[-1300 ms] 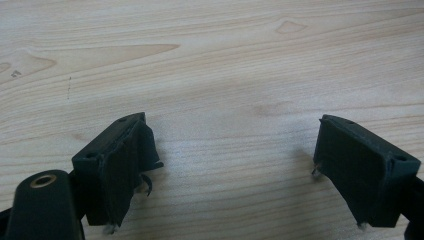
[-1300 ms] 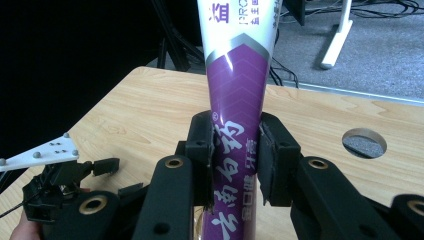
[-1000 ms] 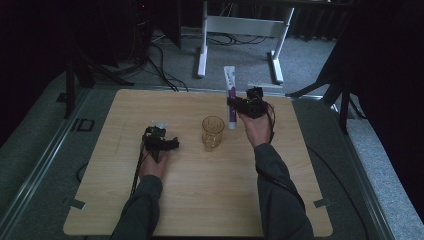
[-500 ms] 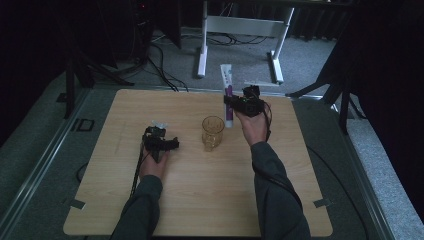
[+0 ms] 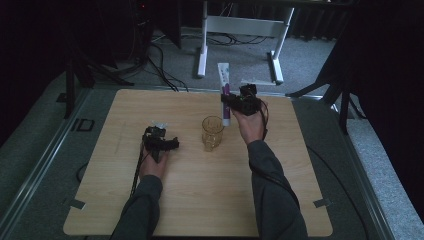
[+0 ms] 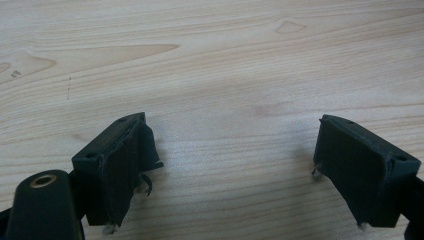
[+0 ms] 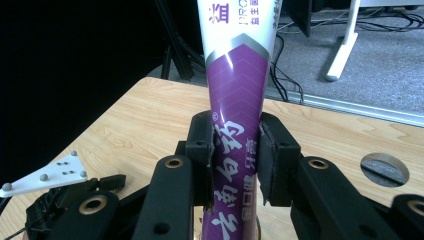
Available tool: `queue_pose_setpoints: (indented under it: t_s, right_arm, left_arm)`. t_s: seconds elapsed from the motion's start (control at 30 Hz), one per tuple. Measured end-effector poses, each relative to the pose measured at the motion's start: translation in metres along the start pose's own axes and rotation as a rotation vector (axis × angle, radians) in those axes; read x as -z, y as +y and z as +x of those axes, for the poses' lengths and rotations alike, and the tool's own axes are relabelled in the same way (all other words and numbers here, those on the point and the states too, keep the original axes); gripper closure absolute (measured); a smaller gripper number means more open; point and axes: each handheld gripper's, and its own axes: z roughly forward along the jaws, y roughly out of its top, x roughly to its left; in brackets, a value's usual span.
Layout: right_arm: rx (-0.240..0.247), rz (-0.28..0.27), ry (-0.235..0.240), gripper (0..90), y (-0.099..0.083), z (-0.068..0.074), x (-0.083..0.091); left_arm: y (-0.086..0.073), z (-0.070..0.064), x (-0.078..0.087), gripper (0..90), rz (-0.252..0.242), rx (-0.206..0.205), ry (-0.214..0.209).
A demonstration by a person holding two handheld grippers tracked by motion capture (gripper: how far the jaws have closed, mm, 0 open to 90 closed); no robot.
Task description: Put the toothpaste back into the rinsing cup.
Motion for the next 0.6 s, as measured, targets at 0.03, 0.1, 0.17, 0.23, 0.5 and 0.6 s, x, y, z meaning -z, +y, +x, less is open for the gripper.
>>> queue_pose_setpoints:
  t_s: [0.03, 0.1, 0.17, 0.23, 0.5, 0.6]
  right_arm:
    - [-0.001, 0.0, 0.001, 70.9, 0.0003, 0.0004, -0.0005]
    - [0.002, 0.0, 0.001, 70.9, 0.0007, 0.0013, -0.0016]
    - [0.002, 0.0, 0.001, 70.9, 0.001, 0.002, -0.0028]
    - [0.003, 0.0, 0.001, 70.8, 0.0011, 0.0025, -0.0039]
    - [0.002, 0.004, 0.001, 70.8, 0.0012, 0.0034, -0.0083]
    - [0.002, 0.007, 0.001, 70.7, 0.0008, 0.0044, -0.0103]
  left_arm:
    - [0.0, 0.0, 0.0, 14.4, 0.0, 0.0, 0.0]
    - [0.0, 0.0, 0.0, 14.4, 0.0, 0.0, 0.0]
    - [0.0, 0.0001, 0.0, 14.4, 0.0, -0.001, 0.0]
    - [0.0, 0.0001, 0.0, 14.4, 0.0, -0.001, -0.001]
    - [0.0, 0.0, 0.0, 14.4, 0.0, 0.0, -0.001]
    - [0.0, 0.0, 0.0, 14.4, 0.0, 0.0, -0.001]
